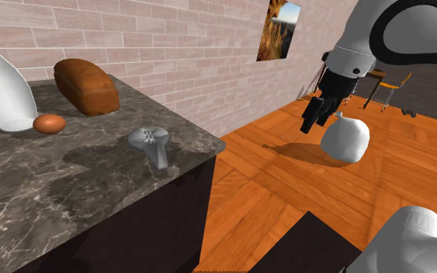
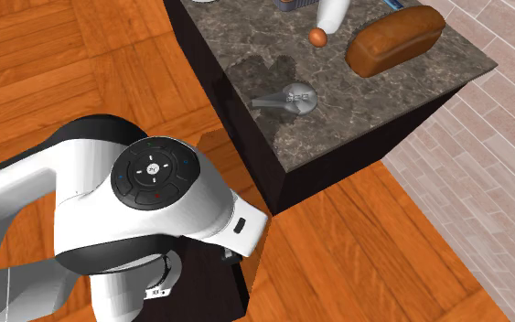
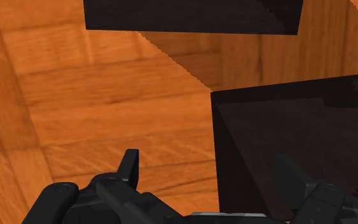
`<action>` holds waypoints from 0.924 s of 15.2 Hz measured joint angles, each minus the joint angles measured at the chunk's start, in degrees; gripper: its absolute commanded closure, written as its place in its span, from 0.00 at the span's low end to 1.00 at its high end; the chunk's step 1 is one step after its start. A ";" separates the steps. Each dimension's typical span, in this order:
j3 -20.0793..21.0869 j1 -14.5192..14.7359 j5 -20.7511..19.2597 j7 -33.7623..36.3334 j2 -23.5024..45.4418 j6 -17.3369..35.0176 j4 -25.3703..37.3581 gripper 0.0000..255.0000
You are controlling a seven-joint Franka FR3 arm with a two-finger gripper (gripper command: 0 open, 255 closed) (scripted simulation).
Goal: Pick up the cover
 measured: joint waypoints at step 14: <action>12.42 2.34 5.93 16.28 17.14 6.42 9.07 0.00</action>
